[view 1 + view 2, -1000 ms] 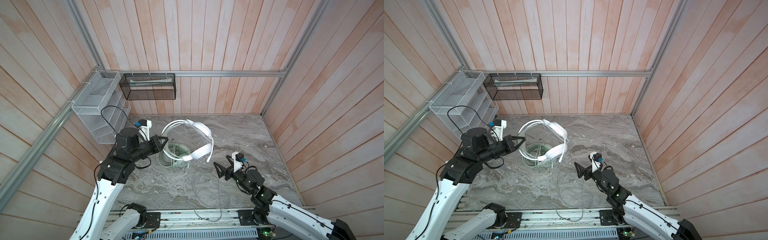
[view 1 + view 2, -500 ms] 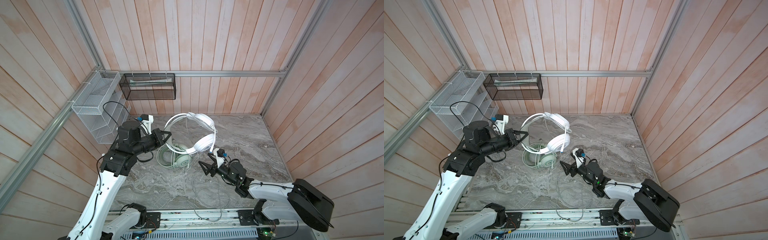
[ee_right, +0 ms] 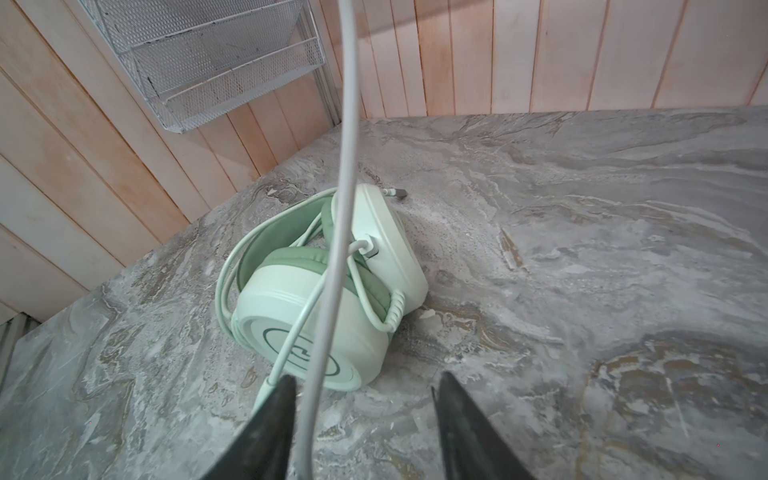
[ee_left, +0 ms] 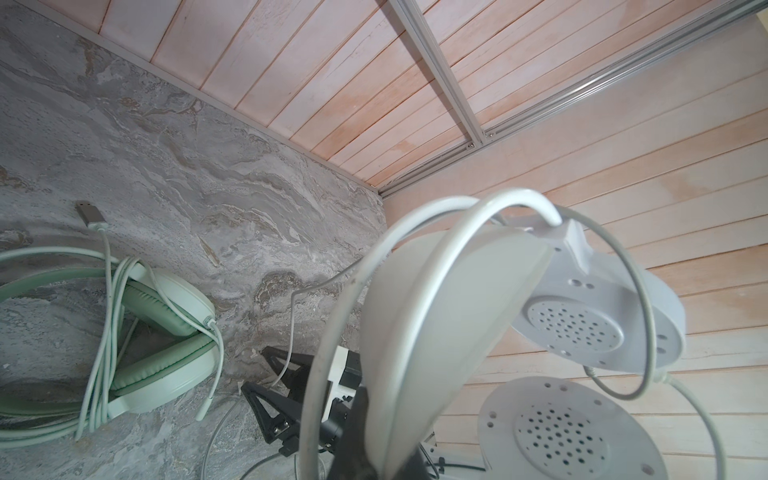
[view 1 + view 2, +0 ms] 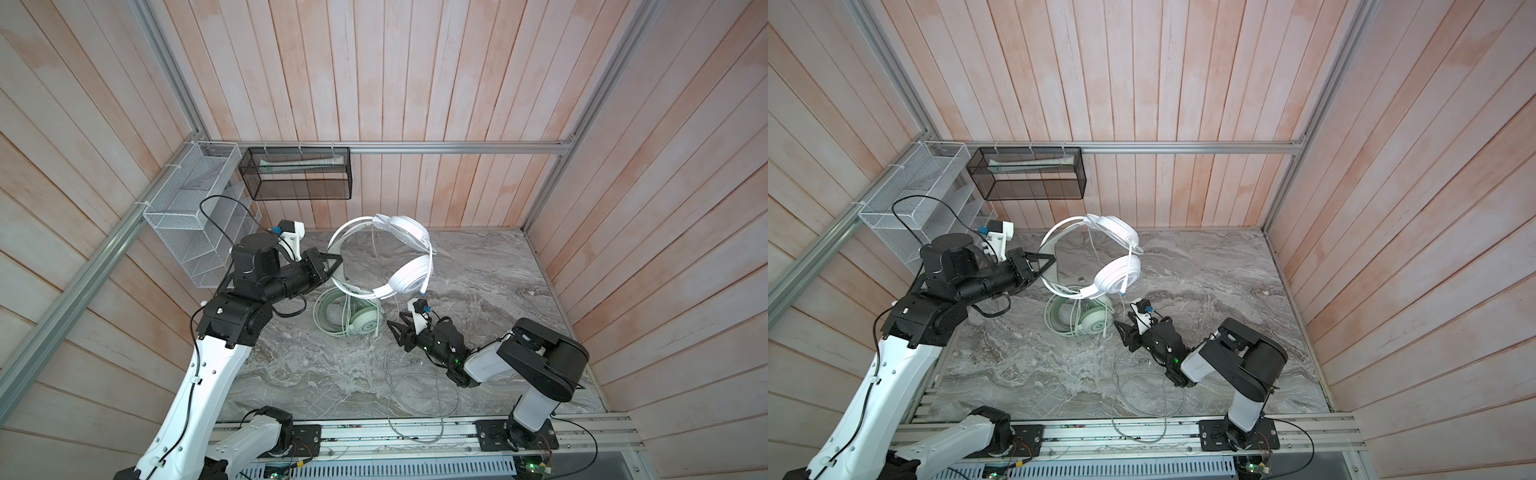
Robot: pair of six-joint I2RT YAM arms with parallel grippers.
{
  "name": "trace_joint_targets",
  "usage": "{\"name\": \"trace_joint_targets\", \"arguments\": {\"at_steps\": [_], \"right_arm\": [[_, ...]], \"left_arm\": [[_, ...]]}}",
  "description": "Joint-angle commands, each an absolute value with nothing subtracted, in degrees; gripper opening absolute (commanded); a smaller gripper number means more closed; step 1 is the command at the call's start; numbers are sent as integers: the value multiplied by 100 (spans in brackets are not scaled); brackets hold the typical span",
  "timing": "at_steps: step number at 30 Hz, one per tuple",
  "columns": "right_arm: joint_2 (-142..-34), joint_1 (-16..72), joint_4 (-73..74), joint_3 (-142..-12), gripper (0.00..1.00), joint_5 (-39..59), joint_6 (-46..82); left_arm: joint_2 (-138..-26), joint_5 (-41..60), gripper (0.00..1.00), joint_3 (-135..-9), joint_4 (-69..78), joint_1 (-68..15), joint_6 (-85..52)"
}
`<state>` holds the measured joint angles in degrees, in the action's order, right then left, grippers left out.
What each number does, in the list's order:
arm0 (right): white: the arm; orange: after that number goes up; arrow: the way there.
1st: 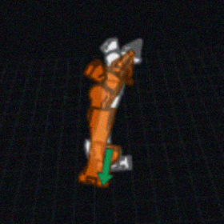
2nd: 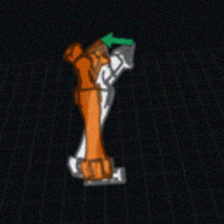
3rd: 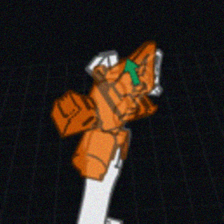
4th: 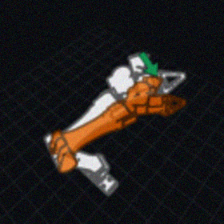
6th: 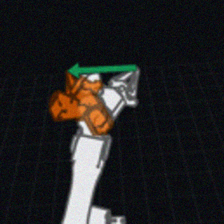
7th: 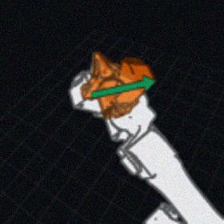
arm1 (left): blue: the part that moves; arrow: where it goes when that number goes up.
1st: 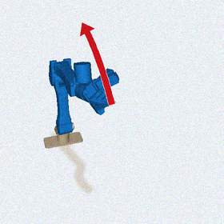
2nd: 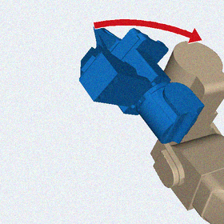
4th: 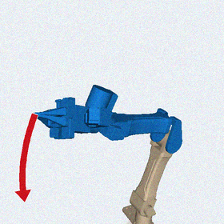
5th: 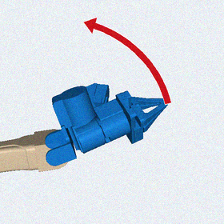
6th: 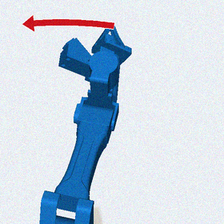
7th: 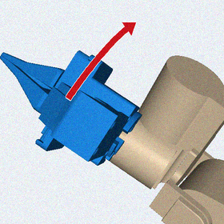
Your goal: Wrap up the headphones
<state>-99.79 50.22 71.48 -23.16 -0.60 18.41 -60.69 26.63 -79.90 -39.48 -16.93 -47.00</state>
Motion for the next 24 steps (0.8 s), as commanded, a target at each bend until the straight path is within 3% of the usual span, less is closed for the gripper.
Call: {"name": "trace_joint_targets", "arguments": {"at_steps": [1,2,6,13,19,24], "right_arm": [[-9909,5246,7570,-2228,22,-346,1837],[-9813,5345,7539,-2159,14,-496,1802],[-9363,5885,6975,-2074,0,-826,1566],[-7966,7372,4852,-2408,0,-1697,950],[-7020,8318,2503,-3442,0,-1549,393],[-7046,8669,353,-4924,0,-1040,-169]], "left_arm": [[-6087,2593,0,-8286,-3622,-1670,-4834],[-6115,2519,0,-8295,-3598,-1668,-4826],[-6373,2068,0,-8420,-3511,-1585,-4816],[-7144,1185,0,-8589,-3258,-1406,-4559],[-7671,390,0,-8449,-3001,-1414,-4218],[-8160,80,0,-8246,-2918,-1483,-3994]]}}
